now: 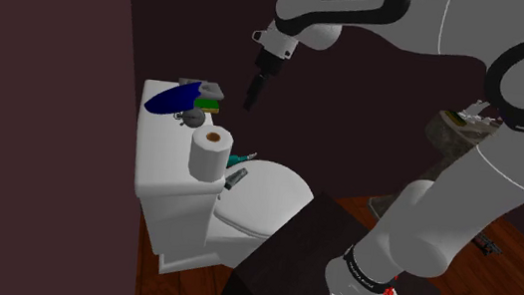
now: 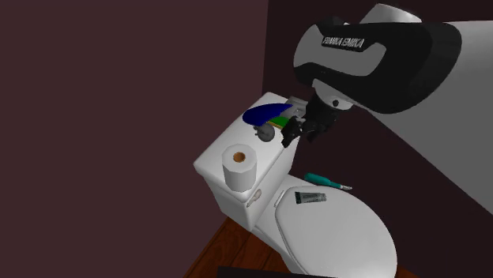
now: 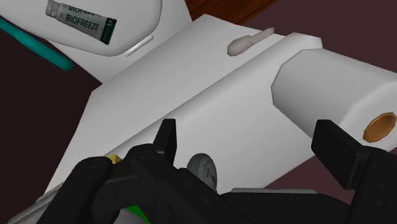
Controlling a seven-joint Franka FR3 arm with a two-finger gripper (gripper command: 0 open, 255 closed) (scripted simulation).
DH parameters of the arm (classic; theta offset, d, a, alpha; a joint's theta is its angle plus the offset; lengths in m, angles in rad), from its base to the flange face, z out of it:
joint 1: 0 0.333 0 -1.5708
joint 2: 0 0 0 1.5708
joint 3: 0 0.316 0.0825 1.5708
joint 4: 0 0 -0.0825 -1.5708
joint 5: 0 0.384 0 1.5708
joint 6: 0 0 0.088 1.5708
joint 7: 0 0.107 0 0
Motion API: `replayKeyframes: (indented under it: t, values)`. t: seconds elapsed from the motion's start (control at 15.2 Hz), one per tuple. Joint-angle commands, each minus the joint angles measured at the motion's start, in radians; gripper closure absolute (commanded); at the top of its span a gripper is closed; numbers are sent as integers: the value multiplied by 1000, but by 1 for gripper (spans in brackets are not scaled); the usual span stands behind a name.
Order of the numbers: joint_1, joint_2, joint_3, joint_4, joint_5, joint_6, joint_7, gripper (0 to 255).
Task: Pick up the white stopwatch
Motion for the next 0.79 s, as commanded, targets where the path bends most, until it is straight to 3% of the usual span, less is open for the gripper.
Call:
replayKeyframes:
  t: [0.0, 0.46, 0.66, 0.73]
  values:
    - [5, 95, -5, 75, 54, 0, -58, 0]
    - [-15, 389, 24, 349, 211, -50, -206, 0]
    - [-32, 519, 50, 494, 261, -90, -245, 0]
    - [-33, 520, 51, 494, 261, -90, -245, 0]
